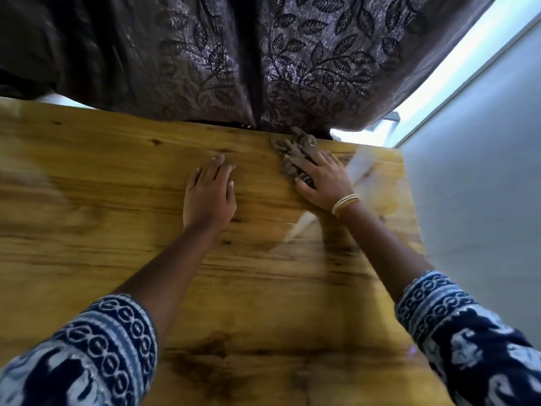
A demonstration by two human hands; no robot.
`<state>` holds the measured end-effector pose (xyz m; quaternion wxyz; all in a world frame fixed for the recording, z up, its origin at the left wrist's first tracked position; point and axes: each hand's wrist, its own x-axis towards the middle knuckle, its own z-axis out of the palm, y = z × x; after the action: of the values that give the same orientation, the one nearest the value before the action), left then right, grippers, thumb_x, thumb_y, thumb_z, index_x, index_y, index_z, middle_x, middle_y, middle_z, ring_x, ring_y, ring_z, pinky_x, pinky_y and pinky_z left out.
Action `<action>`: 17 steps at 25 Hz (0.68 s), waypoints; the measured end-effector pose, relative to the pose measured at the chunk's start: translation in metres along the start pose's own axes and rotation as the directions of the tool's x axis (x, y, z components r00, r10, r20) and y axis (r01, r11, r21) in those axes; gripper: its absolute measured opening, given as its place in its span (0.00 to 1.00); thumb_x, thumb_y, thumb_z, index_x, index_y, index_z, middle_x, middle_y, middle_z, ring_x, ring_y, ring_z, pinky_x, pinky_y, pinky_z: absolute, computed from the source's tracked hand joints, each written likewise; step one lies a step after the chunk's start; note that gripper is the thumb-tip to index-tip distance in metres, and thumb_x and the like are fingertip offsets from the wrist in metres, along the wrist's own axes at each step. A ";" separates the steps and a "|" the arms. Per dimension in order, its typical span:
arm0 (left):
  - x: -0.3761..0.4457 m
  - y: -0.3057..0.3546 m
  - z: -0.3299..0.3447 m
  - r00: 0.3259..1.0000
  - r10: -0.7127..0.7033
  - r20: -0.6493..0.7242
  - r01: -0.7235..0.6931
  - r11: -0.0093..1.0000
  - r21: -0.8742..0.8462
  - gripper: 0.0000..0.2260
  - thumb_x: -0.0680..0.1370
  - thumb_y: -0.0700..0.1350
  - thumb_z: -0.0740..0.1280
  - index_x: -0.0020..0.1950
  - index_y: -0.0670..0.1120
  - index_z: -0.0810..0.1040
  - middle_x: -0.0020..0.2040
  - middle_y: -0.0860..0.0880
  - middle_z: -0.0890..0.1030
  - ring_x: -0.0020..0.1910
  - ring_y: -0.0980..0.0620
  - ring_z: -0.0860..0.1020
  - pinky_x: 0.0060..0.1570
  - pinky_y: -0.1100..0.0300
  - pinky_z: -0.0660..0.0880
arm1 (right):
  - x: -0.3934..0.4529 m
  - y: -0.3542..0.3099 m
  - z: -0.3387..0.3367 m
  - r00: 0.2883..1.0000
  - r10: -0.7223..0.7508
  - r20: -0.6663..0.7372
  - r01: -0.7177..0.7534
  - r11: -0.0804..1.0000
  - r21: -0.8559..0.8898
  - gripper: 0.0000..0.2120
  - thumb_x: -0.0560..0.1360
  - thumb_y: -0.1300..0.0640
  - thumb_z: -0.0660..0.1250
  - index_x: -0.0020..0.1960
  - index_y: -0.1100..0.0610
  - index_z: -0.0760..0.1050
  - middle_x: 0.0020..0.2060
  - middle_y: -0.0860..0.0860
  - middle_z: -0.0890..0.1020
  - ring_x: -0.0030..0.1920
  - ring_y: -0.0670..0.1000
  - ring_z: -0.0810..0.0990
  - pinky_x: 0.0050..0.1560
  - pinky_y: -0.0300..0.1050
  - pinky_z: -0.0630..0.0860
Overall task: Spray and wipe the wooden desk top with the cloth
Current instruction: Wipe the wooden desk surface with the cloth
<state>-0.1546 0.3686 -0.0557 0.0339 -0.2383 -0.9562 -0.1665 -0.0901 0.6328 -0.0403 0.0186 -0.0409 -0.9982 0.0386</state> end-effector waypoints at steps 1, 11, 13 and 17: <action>0.000 0.000 0.000 1.000 0.000 0.002 0.000 1.000 -0.006 0.17 0.81 0.45 0.57 0.70 0.47 0.70 0.75 0.47 0.67 0.74 0.49 0.65 0.72 0.49 0.60 | -0.003 0.016 -0.002 0.997 0.063 -0.038 -0.063 0.998 0.003 0.30 0.73 0.39 0.56 0.74 0.44 0.67 0.73 0.55 0.68 0.69 0.61 0.69 0.70 0.55 0.64; -0.002 0.003 -0.003 1.000 -0.003 0.006 0.003 1.000 -0.028 0.17 0.81 0.45 0.56 0.71 0.48 0.69 0.75 0.47 0.67 0.74 0.49 0.64 0.73 0.50 0.59 | -0.012 0.076 -0.006 0.556 0.829 -0.053 -0.810 0.555 0.189 0.32 0.75 0.40 0.57 0.77 0.49 0.60 0.74 0.59 0.62 0.75 0.62 0.57 0.74 0.57 0.57; -0.001 0.003 -0.003 1.000 -0.001 0.014 0.002 1.000 -0.029 0.17 0.82 0.45 0.56 0.71 0.48 0.69 0.75 0.48 0.66 0.75 0.49 0.63 0.73 0.50 0.59 | -0.028 0.052 0.000 0.464 0.883 -0.074 -0.863 0.469 0.189 0.33 0.76 0.43 0.58 0.78 0.53 0.56 0.75 0.64 0.59 0.76 0.65 0.55 0.75 0.58 0.52; -0.001 0.000 -0.001 1.000 -0.001 -0.001 0.001 0.999 -0.038 0.17 0.81 0.45 0.56 0.71 0.48 0.69 0.75 0.47 0.67 0.74 0.48 0.64 0.73 0.49 0.60 | -0.040 0.039 -0.001 0.459 0.887 -0.052 -0.881 0.462 0.102 0.34 0.77 0.44 0.57 0.78 0.57 0.54 0.75 0.67 0.57 0.76 0.66 0.54 0.75 0.59 0.49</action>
<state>-0.1533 0.3678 -0.0553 0.0297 -0.2385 -0.9530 -0.1846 -0.0472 0.6686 -0.0438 0.0458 -0.5530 -0.8289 0.0709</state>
